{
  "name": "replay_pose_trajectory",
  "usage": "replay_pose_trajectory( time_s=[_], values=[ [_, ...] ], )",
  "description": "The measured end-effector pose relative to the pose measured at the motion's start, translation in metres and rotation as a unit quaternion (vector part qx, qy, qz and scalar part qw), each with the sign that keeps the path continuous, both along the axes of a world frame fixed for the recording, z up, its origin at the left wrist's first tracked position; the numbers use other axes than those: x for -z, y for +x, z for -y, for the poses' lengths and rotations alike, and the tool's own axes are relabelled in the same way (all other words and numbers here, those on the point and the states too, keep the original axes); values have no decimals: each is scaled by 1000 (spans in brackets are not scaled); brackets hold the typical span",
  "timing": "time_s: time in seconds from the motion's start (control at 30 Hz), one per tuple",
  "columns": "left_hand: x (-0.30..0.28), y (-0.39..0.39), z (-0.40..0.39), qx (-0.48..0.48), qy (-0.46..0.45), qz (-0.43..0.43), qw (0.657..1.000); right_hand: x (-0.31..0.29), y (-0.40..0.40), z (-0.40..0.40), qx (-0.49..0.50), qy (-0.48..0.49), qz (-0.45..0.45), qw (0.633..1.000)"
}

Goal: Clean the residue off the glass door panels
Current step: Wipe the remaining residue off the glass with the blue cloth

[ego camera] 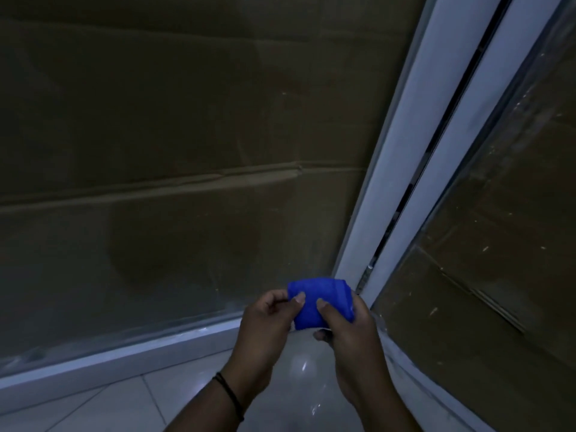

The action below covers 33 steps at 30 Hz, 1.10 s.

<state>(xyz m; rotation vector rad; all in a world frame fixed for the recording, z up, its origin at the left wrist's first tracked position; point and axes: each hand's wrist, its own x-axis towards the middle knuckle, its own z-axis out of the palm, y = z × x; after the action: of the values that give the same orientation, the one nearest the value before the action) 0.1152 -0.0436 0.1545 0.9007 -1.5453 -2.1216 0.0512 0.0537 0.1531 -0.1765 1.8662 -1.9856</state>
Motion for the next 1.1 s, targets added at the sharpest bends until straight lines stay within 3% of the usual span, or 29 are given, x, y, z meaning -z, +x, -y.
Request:
replay_pose_trajectory(
  time_s=[0.13,0.27,0.4,0.53,0.73,0.83,1.0,1.1],
  values=[
    [4,0,26,5,-167,77,983,-4,-38,2,70,73,-64,993],
    [5,17,63,-81,-350,61,931,-14,-86,16,115,192,-213,951],
    [6,42,93,-134,-446,48,884,-16,-109,37,135,253,-312,906],
    [7,63,114,-177,-461,43,868,-16,-106,59,148,253,-302,907],
    [9,94,136,-217,-453,50,863,-16,-56,93,133,165,-305,929],
    [8,110,142,-243,-458,53,853,-19,-19,121,87,123,-347,926],
    [11,140,157,-273,-434,57,857,-30,55,175,-22,90,-446,890],
    [10,154,165,-281,-425,63,858,-37,93,204,-131,78,-450,880]
  ],
)
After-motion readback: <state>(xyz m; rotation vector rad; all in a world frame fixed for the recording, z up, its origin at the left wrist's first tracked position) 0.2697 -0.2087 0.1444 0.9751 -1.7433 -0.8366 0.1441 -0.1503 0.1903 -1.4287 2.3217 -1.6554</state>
